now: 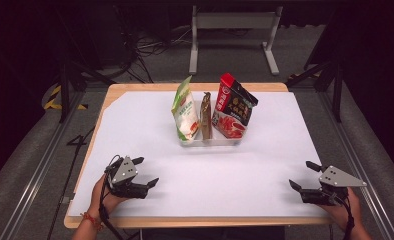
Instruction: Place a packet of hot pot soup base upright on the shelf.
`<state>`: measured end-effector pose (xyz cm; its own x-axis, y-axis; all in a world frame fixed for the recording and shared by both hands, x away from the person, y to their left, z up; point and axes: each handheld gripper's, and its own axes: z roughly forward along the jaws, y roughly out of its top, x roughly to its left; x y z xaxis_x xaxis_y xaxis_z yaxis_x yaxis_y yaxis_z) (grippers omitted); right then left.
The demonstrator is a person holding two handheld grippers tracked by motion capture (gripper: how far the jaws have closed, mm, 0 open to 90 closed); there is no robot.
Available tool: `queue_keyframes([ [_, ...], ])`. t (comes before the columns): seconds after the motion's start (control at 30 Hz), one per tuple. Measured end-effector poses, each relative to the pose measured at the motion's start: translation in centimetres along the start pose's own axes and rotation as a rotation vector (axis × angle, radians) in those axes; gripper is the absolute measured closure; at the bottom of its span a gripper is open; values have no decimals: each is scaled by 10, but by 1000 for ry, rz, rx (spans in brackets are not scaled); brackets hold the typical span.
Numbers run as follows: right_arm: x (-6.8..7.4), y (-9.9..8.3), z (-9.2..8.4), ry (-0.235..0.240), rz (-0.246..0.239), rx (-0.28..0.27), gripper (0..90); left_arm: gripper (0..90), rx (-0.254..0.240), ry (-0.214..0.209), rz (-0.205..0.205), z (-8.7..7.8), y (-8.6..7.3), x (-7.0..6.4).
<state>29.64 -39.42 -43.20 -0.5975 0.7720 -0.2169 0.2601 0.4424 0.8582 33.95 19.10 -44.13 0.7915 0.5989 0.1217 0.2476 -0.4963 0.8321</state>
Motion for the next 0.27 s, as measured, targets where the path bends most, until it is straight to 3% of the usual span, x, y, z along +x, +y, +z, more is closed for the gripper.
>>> queue_keyframes([
  [0.27, 0, 1, -1, 0, 2, -8, 147, 156, -1, 0, -4, 0, 1, -2],
])
